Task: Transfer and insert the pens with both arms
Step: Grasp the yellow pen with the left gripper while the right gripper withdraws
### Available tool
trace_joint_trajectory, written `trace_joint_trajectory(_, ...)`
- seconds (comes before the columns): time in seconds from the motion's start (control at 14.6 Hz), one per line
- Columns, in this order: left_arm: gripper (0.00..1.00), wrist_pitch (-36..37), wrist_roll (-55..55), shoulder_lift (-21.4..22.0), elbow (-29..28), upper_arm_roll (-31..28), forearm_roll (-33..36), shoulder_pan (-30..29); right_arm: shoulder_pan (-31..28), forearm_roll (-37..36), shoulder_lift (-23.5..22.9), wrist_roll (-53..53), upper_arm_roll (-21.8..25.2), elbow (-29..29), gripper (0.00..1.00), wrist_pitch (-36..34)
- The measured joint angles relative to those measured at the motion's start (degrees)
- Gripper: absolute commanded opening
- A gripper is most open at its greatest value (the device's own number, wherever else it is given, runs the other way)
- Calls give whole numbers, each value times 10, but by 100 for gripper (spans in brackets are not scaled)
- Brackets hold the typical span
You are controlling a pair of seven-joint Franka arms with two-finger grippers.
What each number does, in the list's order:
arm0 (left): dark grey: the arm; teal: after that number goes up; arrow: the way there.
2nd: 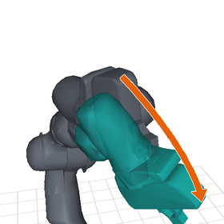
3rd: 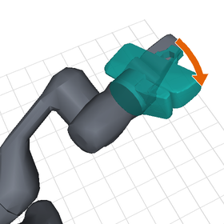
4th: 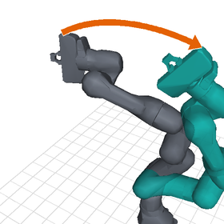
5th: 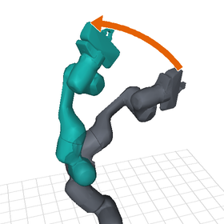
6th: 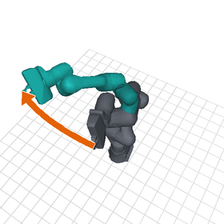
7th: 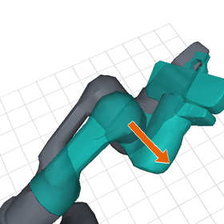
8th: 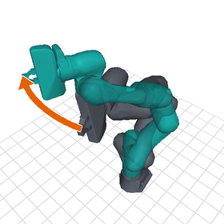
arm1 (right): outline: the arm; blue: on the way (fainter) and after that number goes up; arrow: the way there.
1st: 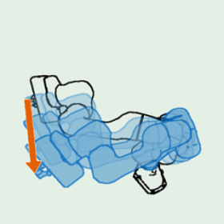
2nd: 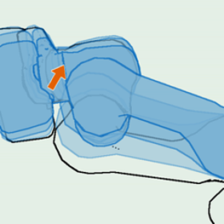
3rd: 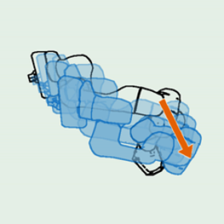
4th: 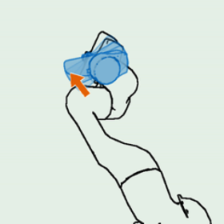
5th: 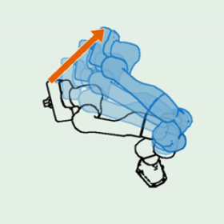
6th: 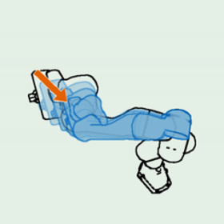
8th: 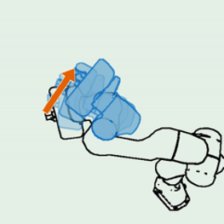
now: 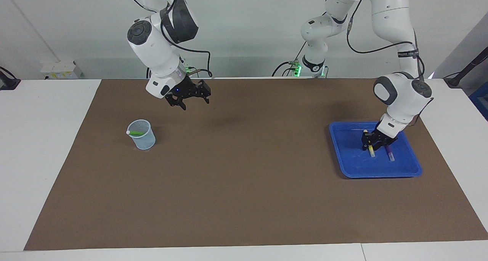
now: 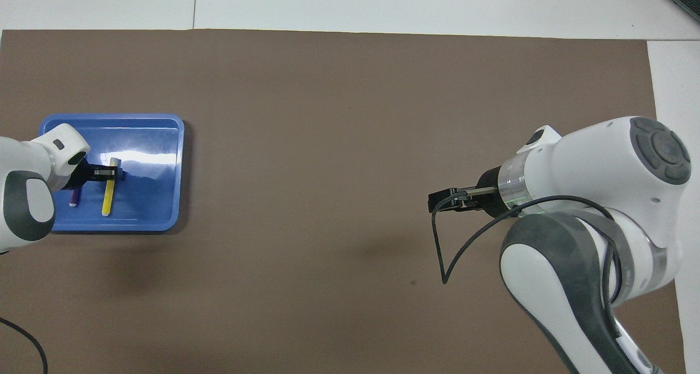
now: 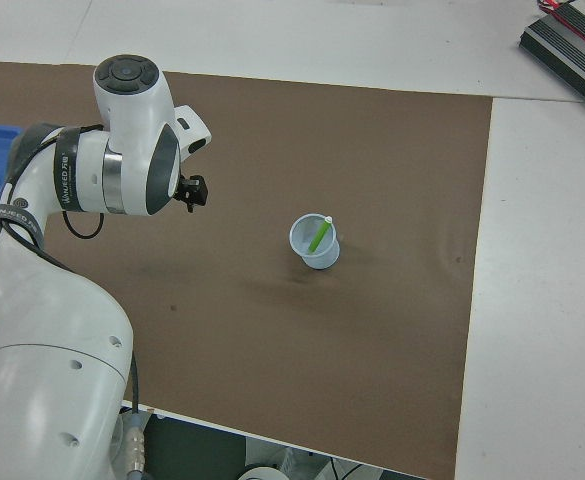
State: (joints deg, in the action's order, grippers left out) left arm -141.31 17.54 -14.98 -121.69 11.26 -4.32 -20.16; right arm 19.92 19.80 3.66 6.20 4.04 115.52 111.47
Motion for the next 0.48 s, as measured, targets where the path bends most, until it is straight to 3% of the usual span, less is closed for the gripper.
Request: trace_joint_trajectory(0.48,0,19,-38,2,6,5,0,3,24,74,-1,144,-2,-3,100,90)
